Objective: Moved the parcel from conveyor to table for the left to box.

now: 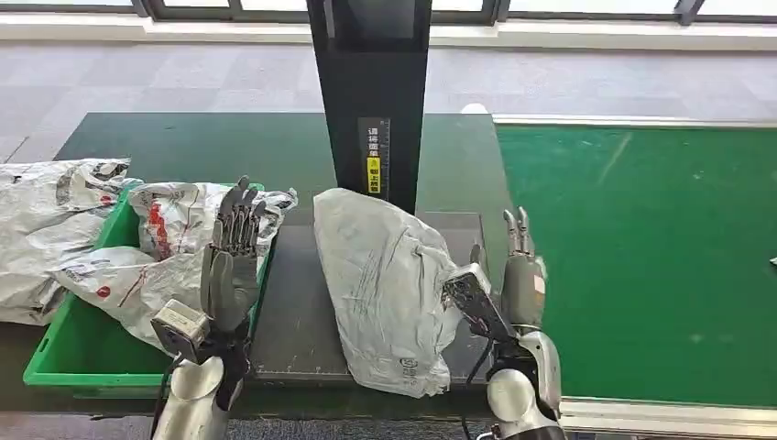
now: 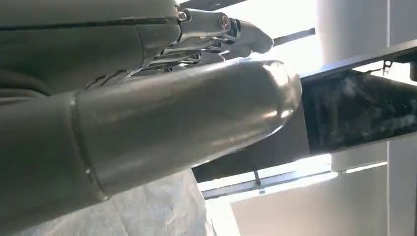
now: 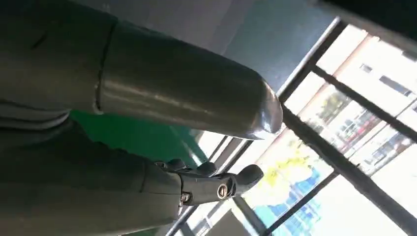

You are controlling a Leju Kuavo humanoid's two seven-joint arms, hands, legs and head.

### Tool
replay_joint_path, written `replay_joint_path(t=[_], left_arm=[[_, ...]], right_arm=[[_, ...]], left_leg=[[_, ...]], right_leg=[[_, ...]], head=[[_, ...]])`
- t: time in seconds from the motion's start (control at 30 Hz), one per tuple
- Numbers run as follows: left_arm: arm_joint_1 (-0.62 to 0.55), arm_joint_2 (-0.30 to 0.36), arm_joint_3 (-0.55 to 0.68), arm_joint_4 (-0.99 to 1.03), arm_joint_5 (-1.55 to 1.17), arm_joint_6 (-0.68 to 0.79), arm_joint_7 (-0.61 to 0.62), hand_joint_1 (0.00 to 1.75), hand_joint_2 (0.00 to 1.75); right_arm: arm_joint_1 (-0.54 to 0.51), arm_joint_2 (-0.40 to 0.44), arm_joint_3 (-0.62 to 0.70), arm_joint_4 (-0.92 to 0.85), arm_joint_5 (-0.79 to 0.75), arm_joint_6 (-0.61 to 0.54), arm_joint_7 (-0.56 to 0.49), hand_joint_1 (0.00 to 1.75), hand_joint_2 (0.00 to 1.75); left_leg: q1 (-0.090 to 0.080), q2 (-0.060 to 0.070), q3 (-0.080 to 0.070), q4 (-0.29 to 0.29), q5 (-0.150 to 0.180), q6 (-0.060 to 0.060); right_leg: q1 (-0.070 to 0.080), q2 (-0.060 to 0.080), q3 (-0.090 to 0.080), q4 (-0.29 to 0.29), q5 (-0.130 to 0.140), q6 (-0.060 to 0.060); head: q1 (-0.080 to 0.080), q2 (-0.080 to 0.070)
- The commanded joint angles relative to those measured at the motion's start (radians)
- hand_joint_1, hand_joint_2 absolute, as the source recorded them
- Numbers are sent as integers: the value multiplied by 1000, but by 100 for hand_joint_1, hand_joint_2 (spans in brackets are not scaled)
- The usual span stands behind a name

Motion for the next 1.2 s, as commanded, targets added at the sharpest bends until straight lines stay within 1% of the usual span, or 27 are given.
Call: replay_joint_path(t=[0.03,0.13,0.17,0.2,0.23,0.27,0.3,0.33,0.37,0.43,0.47,0.5,0.57,0.63,0.67,0.7,0.77,0.8,0.83,0.87,0.93,0.97,1.03,1.07,1.13,1.17,1.2], left_arm=[[-1,-16,12,5,-21,6,13,0,0],[-1,-16,12,5,-21,6,13,0,0],[-1,-18,11,5,-22,3,13,0,0],[-1,-22,5,4,-28,5,12,0,0],[-2,-23,-1,4,-33,8,11,0,0],[-2,-24,-8,4,-39,14,10,0,0],[-2,-24,-13,5,-43,17,9,0,0],[-1,-23,-25,6,-48,19,7,0,0],[-1,-23,-25,6,-48,19,7,0,0],[-1,-23,-25,6,-48,19,7,0,0],[0,-23,-31,8,-52,20,6,0,0],[-1,-19,-39,12,-56,16,7,0,0],[-6,-16,-50,28,-116,68,32,0,0],[-20,-14,-65,53,-195,138,62,0,0],[-26,-22,-82,71,-245,190,78,0,0],[-26,-39,-91,77,-340,322,66,0,0],[-45,-34,-176,113,-500,435,101,0,0],[-54,-32,-206,131,-542,452,124,0,0],[-72,2,-262,167,-617,424,180,0,0],[-76,27,-298,181,-645,389,194,0,0],[-76,27,-298,181,-645,389,194,0,0],[-68,44,-315,188,-668,401,172,0,175],[-69,60,-345,207,-725,398,184,0,175],[-76,72,-369,223,-793,403,214,0,0],[-123,67,-421,327,-946,431,291,0,0],[-148,50,-425,374,-961,440,306,0,175],[-170,41,-429,412,-971,444,311,0,175]], right_arm=[[11,42,-149,-36,113,-113,70,0,0],[11,42,-149,-36,113,-113,70,0,0],[32,65,-166,-77,215,-234,98,0,0],[72,67,-161,-146,224,-306,84,0,0],[116,116,-210,-269,253,-320,23,0,0],[144,164,-269,-366,236,-320,-72,0,0],[162,164,-272,-427,213,-320,-95,0,0],[186,164,-286,-552,149,-320,-159,0,0],[186,164,-286,-552,149,-320,-159,0,0],[186,164,-286,-552,149,-320,-159,0,0],[192,164,-283,-583,133,-320,-172,0,0],[184,164,-299,-626,89,-320,-240,0,175],[195,164,-286,-670,-50,-320,-384,0,175],[195,164,-308,-756,-100,-320,-449,0,175],[212,164,-297,-782,-154,-320,-501,0,175],[209,164,-260,-844,-141,-320,-501,0,175],[197,164,-217,-959,-133,-320,-501,0,175],[197,164,-205,-980,-133,-320,-501,0,175],[189,164,-174,-996,-125,-320,-501,0,175],[180,164,-156,-996,-125,-320,-501,0,175],[180,164,-156,-996,-125,-320,-501,0,175],[167,164,-151,-985,-123,-320,-501,0,175],[159,164,-148,-964,-122,-320,-501,0,175],[157,164,-135,-949,-125,-320,-501,0,175],[142,164,-123,-909,-126,-320,-501,0,175],[139,164,-121,-903,-126,-320,-501,0,175],[138,164,-122,-900,-128,-320,-501,0,175]], left_leg=[[0,0,1,-1,0,1],[0,1,1,-1,0,0],[0,1,1,0,0,0],[0,0,2,-1,0,0],[0,-1,1,-1,0,0],[0,-2,1,-1,0,0],[-1,-4,-1,0,0,0],[-1,-4,-2,1,0,0],[-1,-6,-2,1,-1,0],[-1,-3,-1,0,0,0],[0,-4,1,0,-1,0],[-1,-3,1,-1,0,0],[-1,-3,0,0,-1,0],[-1,-4,-1,-1,0,0],[-1,-4,-1,0,0,0],[-1,-5,0,-1,0,0],[-2,-4,-1,0,-1,0],[-2,-5,-2,1,-1,0],[-2,-3,-2,1,0,0],[-3,-4,-1,0,0,0],[-2,-4,1,-1,0,0],[-2,-2,1,-1,0,0],[-2,1,2,-1,-1,0],[-2,2,2,-1,-1,0],[-2,2,3,-2,-1,0],[-2,0,3,-3,0,0],[-2,0,2,-1,0,0]], right_leg=[[0,-1,2,-1,0,0],[0,0,1,-1,0,-1],[0,0,1,-1,0,0],[0,-1,2,-1,0,-1],[0,-2,1,-1,-1,-1],[0,-3,1,-1,-1,-1],[-1,-5,-1,2,-2,-1],[-1,-5,-2,2,-2,-1],[-1,-7,-1,2,-3,-1],[-1,-4,-1,1,-1,-1],[0,-5,1,0,-2,-1],[-1,-4,0,0,-2,-1],[-1,-4,-1,1,-2,-2],[-1,-5,-1,0,-2,-2],[-1,-6,-1,0,-2,-1],[0,-7,0,0,-2,-2],[-1,-6,-2,1,-3,-2],[-2,-7,-2,2,-3,-1],[-2,-5,-3,2,-2,-1],[-2,-6,-2,1,-2,-1],[-2,-5,0,0,-2,-2],[-2,-4,0,0,-1,-1],[-1,0,1,-1,-1,-1],[-2,0,0,0,-1,-1],[-2,1,1,-1,0,-1],[-2,-2,2,-2,0,-2],[-1,-2,1,-1,0,-1]], head=[[0,0],[0,0],[0,0],[0,0],[0,0],[0,0],[0,0],[0,0],[0,0],[0,0],[0,0],[0,0],[0,0],[0,0],[1,0],[0,0],[0,0],[0,0],[0,0],[0,0],[0,0],[0,0],[0,0],[0,0],[0,0],[0,0],[0,0]])
